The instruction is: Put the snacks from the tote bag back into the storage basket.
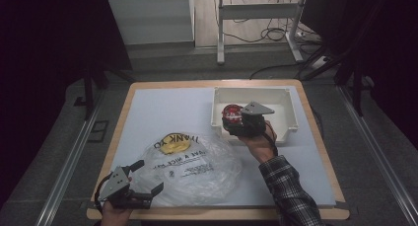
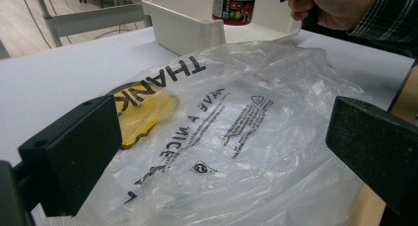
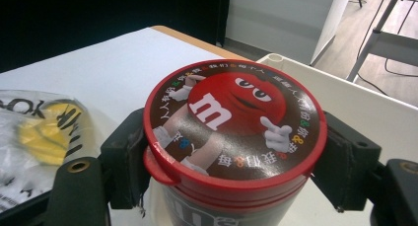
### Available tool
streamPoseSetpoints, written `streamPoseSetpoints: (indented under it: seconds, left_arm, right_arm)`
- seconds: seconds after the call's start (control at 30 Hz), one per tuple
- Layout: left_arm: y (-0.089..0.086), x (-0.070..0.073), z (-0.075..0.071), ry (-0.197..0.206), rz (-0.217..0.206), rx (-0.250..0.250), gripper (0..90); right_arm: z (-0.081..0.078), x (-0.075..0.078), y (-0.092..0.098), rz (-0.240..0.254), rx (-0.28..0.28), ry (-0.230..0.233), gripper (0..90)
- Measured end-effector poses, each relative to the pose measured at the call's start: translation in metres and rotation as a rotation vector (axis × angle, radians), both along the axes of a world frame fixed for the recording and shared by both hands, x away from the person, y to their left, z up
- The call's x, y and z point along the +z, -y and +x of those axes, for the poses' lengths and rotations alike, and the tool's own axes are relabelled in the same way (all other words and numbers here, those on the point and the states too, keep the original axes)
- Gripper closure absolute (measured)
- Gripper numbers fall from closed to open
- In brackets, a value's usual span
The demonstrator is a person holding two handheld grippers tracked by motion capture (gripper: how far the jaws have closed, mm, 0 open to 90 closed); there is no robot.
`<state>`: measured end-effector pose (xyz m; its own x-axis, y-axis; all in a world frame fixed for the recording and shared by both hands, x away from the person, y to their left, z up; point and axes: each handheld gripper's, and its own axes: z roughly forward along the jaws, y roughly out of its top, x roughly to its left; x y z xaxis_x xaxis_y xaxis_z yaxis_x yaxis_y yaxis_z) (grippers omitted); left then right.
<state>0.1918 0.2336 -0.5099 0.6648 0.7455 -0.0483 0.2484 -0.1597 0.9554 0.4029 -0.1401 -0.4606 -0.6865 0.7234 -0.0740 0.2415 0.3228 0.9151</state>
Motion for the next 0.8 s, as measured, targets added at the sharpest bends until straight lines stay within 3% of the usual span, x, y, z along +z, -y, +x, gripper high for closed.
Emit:
streamPoseSetpoints:
  seconds: [0.8]
  left_arm:
    - [0.0, 0.0, 0.0, 0.0, -0.001, -0.003, 0.5]
  right_arm:
    - [0.039, -0.01, -0.003, -0.002, 0.015, 0.009, 25.8]
